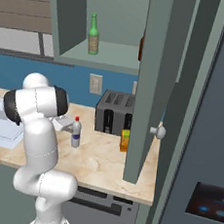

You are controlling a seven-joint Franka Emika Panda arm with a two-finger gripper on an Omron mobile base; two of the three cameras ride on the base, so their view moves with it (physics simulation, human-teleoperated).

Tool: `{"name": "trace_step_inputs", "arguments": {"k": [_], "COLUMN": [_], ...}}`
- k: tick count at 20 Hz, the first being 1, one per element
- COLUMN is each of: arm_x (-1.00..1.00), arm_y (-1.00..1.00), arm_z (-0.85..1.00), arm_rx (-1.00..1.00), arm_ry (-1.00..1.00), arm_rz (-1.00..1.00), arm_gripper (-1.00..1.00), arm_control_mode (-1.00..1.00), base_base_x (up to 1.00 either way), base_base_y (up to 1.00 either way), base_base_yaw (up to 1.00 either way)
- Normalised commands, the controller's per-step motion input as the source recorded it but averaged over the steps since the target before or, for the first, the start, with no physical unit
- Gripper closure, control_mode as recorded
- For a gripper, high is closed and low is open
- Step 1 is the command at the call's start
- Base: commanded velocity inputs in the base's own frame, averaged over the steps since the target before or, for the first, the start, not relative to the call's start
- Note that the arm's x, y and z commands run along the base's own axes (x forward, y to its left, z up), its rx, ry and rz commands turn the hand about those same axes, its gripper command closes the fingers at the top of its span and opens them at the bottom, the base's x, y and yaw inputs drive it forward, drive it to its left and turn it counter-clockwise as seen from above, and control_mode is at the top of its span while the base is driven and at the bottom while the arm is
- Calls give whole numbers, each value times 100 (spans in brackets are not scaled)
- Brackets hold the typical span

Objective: Sort all alcoholic drinks to one cabinet, and non-alcoholic drinks to the other.

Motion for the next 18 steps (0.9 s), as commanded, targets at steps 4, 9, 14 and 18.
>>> {"name": "trace_step_inputs", "arguments": {"k": [4,9,14,18], "arm_x": [-33,-42,-21,0], "arm_y": [-4,-9,-8,-1], "arm_z": [-1,0,0,0], "arm_rx": [-4,-6,-5,-5], "arm_ry": [0,-2,-2,-2], "arm_rz": [-1,-1,0,0], "arm_gripper": [-100,-100,-100,-100], "arm_control_mode": [-100,-100,-100,-100], "base_base_x": [0,0,0,0], "base_base_y": [0,0,0,0], "base_base_yaw": [0,0,0,0]}}
